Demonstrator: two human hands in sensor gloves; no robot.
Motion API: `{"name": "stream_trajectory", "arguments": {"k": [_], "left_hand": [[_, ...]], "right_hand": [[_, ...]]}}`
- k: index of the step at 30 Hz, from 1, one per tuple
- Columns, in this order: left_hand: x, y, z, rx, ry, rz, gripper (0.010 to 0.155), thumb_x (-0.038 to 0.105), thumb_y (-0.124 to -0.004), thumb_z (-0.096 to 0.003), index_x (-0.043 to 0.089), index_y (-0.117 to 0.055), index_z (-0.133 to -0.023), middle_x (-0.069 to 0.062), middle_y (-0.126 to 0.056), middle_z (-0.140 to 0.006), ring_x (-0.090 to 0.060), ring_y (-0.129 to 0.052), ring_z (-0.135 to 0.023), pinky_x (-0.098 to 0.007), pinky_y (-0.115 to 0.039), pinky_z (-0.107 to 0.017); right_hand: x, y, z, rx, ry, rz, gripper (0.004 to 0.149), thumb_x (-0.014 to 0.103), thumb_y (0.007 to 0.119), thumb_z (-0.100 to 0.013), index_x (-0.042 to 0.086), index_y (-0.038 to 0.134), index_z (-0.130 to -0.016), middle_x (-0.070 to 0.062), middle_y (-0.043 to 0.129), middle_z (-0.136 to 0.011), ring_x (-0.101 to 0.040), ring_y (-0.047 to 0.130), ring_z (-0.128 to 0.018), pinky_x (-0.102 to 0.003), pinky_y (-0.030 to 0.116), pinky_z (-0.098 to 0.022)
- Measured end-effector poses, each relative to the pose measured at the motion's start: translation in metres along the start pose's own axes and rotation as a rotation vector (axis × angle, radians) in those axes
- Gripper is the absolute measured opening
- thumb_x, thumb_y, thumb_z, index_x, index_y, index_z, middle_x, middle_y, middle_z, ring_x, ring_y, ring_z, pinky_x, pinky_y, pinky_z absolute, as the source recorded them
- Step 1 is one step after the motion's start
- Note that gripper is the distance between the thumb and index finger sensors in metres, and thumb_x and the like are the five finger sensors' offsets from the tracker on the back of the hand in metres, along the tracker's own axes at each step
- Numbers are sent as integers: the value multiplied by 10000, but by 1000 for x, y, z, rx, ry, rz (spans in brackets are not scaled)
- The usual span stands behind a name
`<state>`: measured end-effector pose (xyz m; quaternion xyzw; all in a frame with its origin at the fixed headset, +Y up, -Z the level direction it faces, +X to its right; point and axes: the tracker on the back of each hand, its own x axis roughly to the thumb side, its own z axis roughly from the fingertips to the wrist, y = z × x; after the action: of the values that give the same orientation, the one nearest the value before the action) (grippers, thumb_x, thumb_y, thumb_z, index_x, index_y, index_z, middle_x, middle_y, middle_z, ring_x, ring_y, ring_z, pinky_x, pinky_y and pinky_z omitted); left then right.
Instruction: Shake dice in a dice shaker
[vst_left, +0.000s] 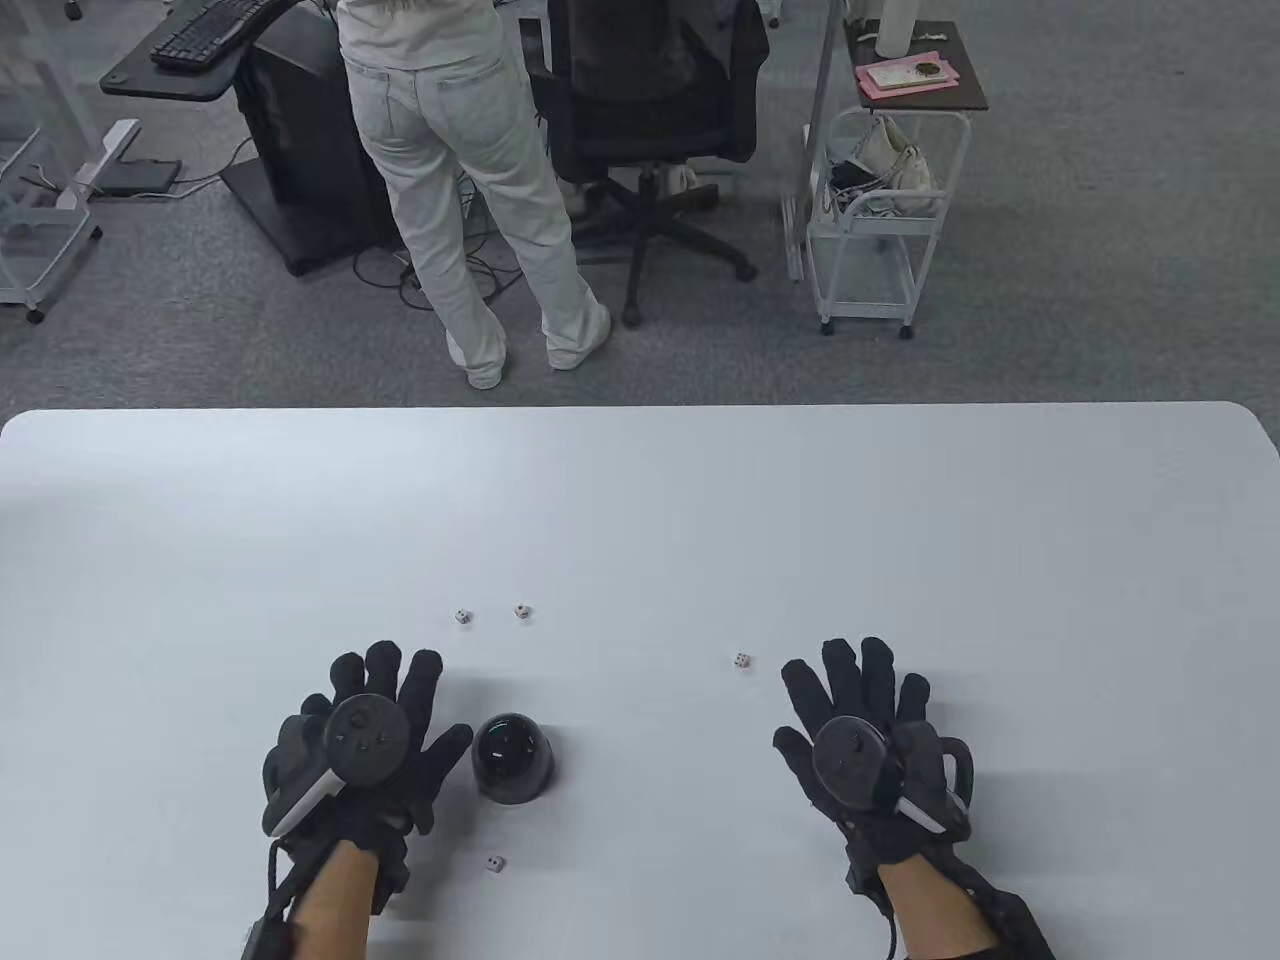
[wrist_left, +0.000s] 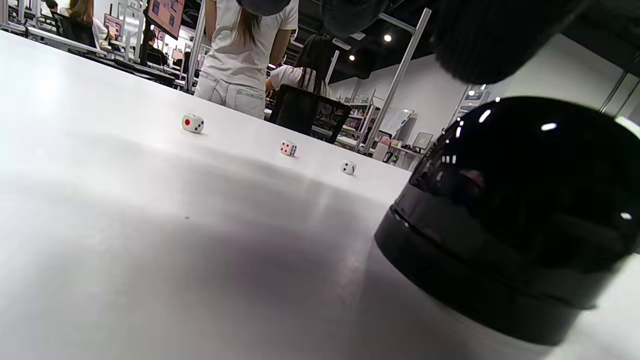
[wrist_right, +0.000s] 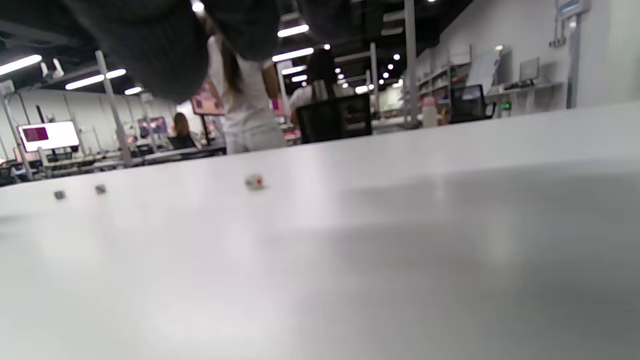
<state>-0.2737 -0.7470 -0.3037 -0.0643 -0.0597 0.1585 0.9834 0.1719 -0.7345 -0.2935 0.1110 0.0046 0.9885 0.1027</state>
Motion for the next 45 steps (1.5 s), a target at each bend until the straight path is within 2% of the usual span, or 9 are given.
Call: {"name": "stream_trajectory", "arguments": {"k": [31,34,37,45], "left_hand": [[11,-4,-1,14,-42,32,782,646,-625,-529,326,-262,-1144,-195,-181,-1210,-522,-121,-1056,-757,-210,-649],[17,-4,-1,33,-64,73,781,652,-620,-527,325,-271,-1145,-201,-197,-1209,-529,-152,-1061,-760,-254,-663],[24,-5,-2,26,-105,115,785,667,-613,-525,320,-283,-1148,-215,-255,-1210,-540,-285,-1073,-754,-353,-677],[46,-20,-7,-115,-223,273,864,748,-636,-482,332,-290,-1156,-216,-287,-1219,-585,-425,-1060,-766,-505,-659]], "right_hand": [[-4,-3,2,-6,13,-20,634,490,703,-607,275,466,-1154,-216,314,-1196,-523,176,-1065,-768,265,-689],[-5,-4,2,-12,9,-24,634,490,703,-607,275,467,-1154,-216,316,-1195,-524,180,-1064,-769,268,-689],[-5,-4,3,-14,7,-22,633,490,703,-607,277,466,-1155,-216,316,-1195,-523,181,-1065,-769,268,-688],[-1,-3,3,-13,-11,3,634,492,701,-608,278,464,-1155,-221,320,-1193,-528,188,-1063,-769,277,-687]]}}
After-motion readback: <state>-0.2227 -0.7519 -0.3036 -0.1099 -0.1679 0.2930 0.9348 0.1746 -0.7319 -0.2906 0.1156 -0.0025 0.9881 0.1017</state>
